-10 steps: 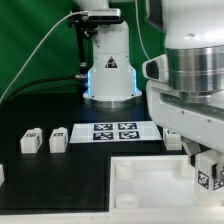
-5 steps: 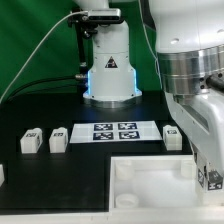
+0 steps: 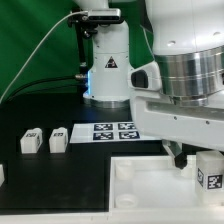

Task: Assemble one leg

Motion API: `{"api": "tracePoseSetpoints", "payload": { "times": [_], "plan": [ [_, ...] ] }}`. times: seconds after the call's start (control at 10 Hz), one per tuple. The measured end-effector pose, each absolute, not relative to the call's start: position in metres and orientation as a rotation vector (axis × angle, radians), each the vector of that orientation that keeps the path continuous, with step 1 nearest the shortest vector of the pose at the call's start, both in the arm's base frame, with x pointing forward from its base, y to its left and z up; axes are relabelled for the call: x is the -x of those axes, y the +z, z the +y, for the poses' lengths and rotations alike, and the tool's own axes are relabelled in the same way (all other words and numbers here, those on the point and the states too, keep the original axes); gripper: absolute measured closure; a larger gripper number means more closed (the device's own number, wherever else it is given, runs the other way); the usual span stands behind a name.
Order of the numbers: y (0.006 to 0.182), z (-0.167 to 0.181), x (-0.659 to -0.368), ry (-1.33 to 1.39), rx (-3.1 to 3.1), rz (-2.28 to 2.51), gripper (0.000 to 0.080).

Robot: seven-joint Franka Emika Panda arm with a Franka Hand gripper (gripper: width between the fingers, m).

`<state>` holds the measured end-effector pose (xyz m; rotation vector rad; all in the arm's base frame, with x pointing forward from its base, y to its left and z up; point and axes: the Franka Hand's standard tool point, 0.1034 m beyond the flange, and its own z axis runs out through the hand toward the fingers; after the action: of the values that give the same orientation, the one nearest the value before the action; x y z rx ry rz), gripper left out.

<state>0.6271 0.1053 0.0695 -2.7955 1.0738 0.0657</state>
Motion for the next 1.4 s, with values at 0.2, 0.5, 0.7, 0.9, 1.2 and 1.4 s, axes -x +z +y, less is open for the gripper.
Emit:
{"api": "tracePoseSetpoints", "payload": {
  "times": [0.2,0.5,0.7,0.9,1.2,1.4],
  "plan": [
    [0.069,0.104,-0.627,0.029,2.929,0.693,0.0153],
    [0.077,0.120,-0.632,-0.045,3.047,-0.096,0.0150],
    [0.076,0.118,-0.632,-0.039,3.048,0.015,0.0159],
    [0.076,0.119,-0.632,-0.028,3.036,0.228,0.0333],
    [0.073,0.113,-0.632,-0.006,2.978,0.646,0.0498],
    [0.072,0.108,-0.634,0.051,2.818,1.181,0.0502]
  ]
}}
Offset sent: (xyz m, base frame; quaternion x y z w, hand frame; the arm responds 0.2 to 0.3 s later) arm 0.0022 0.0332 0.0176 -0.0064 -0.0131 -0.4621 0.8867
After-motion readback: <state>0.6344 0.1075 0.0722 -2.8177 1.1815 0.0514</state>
